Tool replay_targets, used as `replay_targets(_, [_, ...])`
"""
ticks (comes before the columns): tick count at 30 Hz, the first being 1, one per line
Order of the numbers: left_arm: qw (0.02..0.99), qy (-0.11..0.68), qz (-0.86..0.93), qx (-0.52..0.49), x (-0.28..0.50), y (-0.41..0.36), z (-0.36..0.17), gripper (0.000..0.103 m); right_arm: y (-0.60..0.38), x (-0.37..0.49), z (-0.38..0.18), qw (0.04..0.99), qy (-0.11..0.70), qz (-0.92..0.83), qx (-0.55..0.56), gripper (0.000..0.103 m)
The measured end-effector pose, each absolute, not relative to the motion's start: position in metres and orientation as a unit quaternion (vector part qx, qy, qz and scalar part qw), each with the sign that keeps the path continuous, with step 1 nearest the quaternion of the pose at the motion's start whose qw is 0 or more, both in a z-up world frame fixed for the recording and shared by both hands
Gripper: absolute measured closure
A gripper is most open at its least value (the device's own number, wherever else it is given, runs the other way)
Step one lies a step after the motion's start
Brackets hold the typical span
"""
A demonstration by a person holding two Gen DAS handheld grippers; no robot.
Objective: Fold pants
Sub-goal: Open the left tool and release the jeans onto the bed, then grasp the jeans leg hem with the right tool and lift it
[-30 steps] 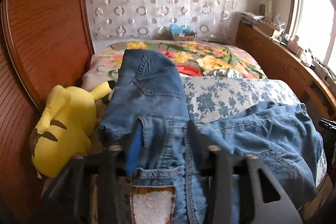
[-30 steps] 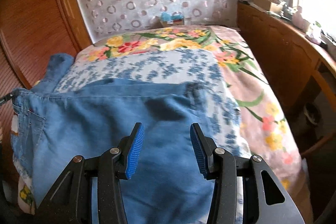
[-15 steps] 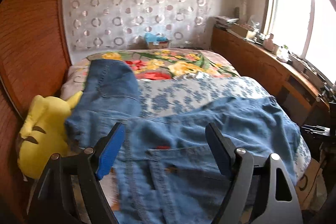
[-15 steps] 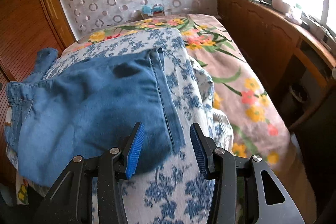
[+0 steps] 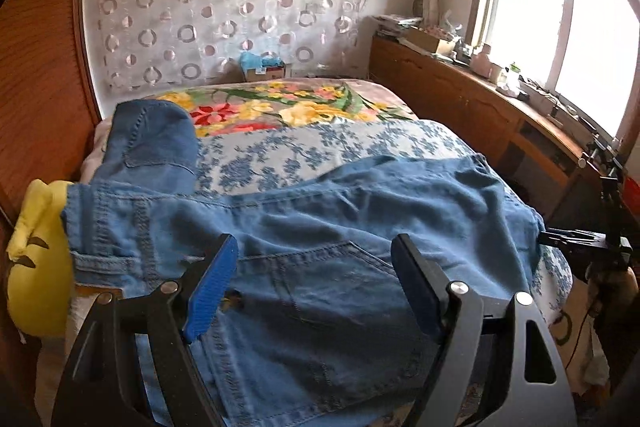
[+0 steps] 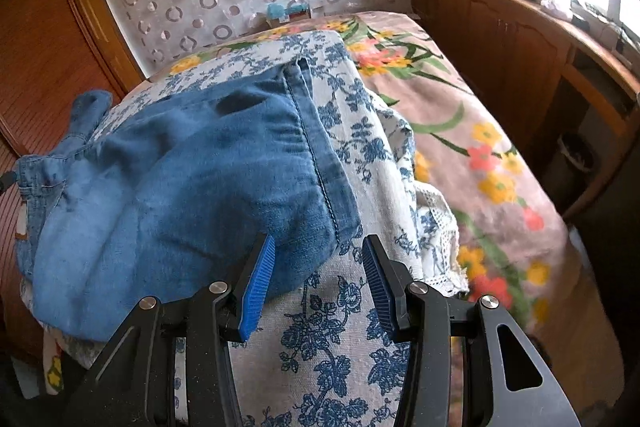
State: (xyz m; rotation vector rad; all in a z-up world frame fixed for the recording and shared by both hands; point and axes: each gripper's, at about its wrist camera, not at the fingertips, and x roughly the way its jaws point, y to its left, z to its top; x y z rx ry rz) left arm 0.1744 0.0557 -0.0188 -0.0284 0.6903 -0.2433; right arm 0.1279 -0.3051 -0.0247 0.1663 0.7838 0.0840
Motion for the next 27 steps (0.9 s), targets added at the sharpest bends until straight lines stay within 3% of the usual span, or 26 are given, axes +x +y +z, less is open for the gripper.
replay_targets(8, [0.928,0.353,-0.124,-0.006,0.173,0.039,-0.029,0.023,-0.304,0.134,-0.032,0.922,0.374,0.042,0.087,0.056])
replay_targets(9, [0.927,0.353,-0.124,-0.006,0.171,0.038,-0.029,0.023,-0.304,0.134,-0.032,0.923,0.373,0.045,0.086,0.060])
replay_targets(10, [0.927,0.353,-0.125,-0.006,0.170,0.037,-0.029,0.023,-0.303,0.134,-0.033,0.923,0.371,0.048,0.086,0.078])
replay_targets(13, [0.927,0.353,-0.125,-0.006,0.168,0.037,-0.030,0.023,-0.300,0.135,-0.032,0.926,0.365,0.050,0.079,0.096])
replay_targets(27, [0.931,0.346,-0.111,-0.016,0.159,0.053,-0.026,0.023,-0.256,0.114,0.050,0.955,0.261,0.137,0.027,0.100])
